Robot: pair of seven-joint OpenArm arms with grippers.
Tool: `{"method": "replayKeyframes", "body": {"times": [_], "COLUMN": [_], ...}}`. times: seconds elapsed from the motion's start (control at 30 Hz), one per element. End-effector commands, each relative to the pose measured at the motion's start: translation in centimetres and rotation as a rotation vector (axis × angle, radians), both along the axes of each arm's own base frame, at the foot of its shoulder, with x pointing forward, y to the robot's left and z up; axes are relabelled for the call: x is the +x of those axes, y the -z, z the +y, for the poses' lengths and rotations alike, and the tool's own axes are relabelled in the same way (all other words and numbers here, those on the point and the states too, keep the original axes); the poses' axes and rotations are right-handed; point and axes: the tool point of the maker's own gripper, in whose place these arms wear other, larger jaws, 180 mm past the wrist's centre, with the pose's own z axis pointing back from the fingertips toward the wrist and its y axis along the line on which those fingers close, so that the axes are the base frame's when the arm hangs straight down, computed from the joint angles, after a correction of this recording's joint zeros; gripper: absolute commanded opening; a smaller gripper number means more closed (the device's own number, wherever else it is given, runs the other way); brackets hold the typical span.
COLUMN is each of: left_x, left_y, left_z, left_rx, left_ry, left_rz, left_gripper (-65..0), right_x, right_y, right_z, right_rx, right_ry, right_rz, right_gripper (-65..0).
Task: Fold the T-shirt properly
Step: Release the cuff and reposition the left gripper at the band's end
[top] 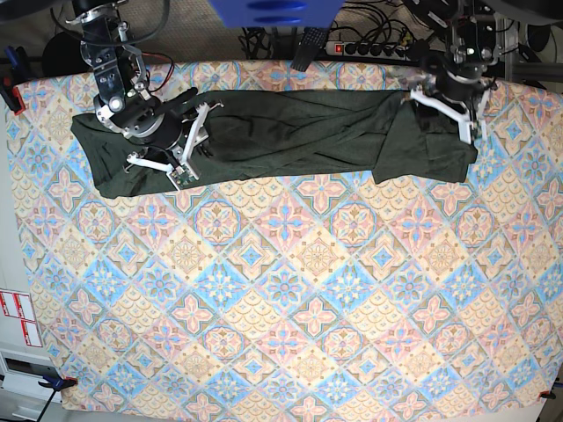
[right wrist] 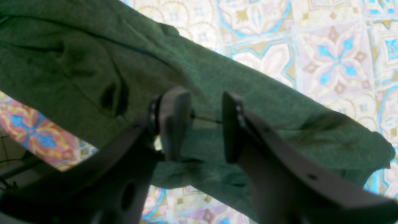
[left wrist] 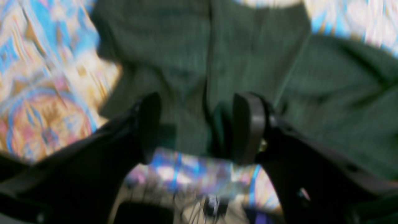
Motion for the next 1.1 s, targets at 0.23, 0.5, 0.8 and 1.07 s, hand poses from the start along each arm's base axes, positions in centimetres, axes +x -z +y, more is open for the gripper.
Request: {"method": "replayKeyframes", "body": {"times": [0.23, 0.5, 0.8, 1.07], "left_x": [4.9, 5.5, 6.5, 7.3], "left_y": [-1.6, 1.7, 3.4, 3.2], "left_z": [0.4, 0.7, -2.0, -2.1], "left_rx": [0.0, -0.024, -0.06, -0.069], "left_ry": [-0.007, -0.031, 0.028, 0.016], "left_rz": [-0.11, -0.039, -0.011, -0.027], "left_gripper": [-27.6, -27.6, -28.1, -65.0], "right_x": [0.7, 0.7, 0.7, 0.7], "right_y": [-0.9, -0.9, -0.9, -0.9], "right_z": [0.1, 0.1, 0.1, 0.1], "right_rx": [0.01, 0.011, 0.01, 0.01], "right_ry": [-0.004, -0.004, -0.004, -0.004], "right_rz": [-0.038, -0.039, -0.038, -0.038], "right_gripper": [-43.7, -43.7, -43.7, -43.7]}}
